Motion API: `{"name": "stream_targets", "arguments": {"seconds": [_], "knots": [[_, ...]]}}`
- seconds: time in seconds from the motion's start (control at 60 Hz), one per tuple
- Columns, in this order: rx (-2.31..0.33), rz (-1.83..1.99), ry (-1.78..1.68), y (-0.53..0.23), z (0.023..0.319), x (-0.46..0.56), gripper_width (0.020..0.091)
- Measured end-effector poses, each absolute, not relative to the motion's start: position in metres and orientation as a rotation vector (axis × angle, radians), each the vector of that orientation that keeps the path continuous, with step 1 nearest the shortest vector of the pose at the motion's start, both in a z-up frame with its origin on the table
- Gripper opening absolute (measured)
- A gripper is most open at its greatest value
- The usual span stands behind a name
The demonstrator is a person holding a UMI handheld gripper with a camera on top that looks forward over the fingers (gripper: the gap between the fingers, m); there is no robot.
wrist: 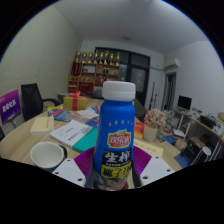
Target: Pour water
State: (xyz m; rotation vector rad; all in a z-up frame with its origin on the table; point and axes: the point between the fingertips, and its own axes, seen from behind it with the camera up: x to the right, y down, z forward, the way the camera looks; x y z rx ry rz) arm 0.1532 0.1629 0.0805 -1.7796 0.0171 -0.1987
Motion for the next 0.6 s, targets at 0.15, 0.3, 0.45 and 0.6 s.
{"name": "stream_targets", "arguments": {"seconds": [0.15,0.3,0.45,0.6], "knots": [[-1.802,-0.183,0.069,0.158,0.057,0.169,0.0569],[-1.847,-0.162,0.160,0.156,0.051,0.166,0.0660],[-1.870,-0.133,0.220,0.129,0.066,0.157,0.0842],[-1.906,-0.148,0.215,0.079,0.076,0.138,0.0846]]}}
